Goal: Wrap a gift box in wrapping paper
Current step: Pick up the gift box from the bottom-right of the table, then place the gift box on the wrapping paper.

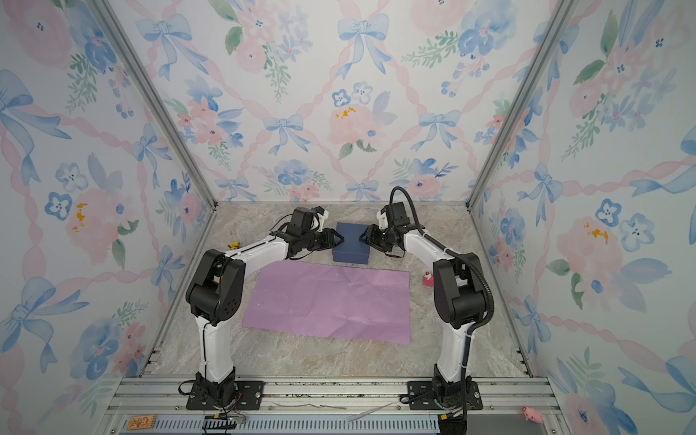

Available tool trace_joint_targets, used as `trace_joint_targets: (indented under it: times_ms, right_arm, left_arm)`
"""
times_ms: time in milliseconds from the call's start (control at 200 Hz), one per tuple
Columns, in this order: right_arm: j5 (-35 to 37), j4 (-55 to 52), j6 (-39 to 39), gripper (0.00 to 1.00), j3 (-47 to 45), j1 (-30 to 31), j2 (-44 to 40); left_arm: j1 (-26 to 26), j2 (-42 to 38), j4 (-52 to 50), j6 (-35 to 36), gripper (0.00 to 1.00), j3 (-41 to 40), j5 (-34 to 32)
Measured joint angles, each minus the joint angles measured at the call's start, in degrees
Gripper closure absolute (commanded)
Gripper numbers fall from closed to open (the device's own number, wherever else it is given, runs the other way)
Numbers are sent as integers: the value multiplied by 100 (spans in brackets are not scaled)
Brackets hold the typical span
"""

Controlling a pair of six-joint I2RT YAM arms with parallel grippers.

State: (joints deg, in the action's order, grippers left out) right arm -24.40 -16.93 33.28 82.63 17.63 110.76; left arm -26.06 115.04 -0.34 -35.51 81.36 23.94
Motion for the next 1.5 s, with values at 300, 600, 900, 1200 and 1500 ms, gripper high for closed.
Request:
trace_joint_targets:
  times_ms: [300, 600, 900, 1200, 1500]
  right_arm:
    - [400, -136, 205, 51, -750, 555, -826]
    - [789, -240, 643, 51, -1567, 1300, -1515]
    - [1128, -212, 1161, 51, -2146, 2052, -1840]
    - [1158, -164, 1322, 50, -2238, 2295, -1840]
    - [1163, -232, 1335, 50, -2238, 2304, -1853]
  left_arm:
    - [-133, -1126, 195, -267, 53, -1327, -299]
    - [-308, -2179, 190, -424, 53, -2559, -621]
    - [-387, -2927, 195, -540, 53, -3467, -802]
    - [-398, -3464, 236, -748, 53, -4070, -861]
    - [-446, -3541, 365, -1019, 53, -4293, -809]
